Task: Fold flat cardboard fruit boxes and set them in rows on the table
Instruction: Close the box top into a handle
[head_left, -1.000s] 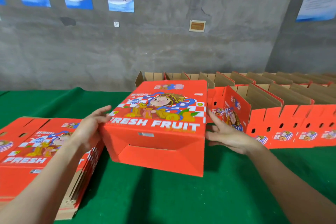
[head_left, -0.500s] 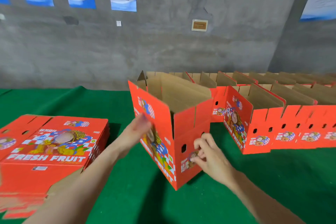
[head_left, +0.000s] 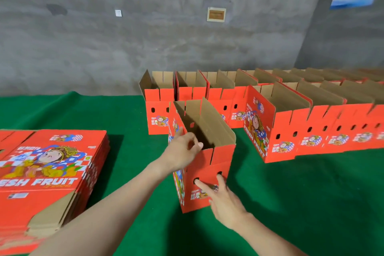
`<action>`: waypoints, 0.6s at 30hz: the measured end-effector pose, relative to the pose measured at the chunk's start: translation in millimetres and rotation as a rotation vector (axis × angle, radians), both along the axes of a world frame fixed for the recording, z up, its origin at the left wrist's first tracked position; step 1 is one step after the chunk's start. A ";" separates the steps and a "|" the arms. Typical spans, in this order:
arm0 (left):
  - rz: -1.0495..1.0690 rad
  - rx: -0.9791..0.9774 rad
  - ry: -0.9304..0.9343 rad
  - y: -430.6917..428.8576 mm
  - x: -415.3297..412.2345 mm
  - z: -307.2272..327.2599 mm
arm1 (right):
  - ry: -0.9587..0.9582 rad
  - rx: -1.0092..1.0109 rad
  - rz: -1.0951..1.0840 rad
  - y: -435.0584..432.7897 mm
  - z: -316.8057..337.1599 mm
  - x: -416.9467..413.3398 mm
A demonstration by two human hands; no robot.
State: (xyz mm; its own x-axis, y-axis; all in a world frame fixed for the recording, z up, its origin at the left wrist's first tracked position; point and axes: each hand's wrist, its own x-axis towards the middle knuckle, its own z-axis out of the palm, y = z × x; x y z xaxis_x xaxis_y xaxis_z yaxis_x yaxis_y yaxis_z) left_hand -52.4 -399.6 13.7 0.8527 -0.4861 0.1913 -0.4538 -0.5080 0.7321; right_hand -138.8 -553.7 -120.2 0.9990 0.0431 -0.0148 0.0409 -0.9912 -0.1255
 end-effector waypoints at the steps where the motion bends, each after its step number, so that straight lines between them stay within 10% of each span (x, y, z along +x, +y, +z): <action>1: 0.026 -0.001 -0.022 -3.4 1.5 0.3 | -0.003 -0.004 -0.017 -0.5 -1.2 3.5; 18: -0.025 -0.094 0.056 -156.5 78.7 -10.8 | 0.017 0.043 -0.282 -140.9 -0.1 59.5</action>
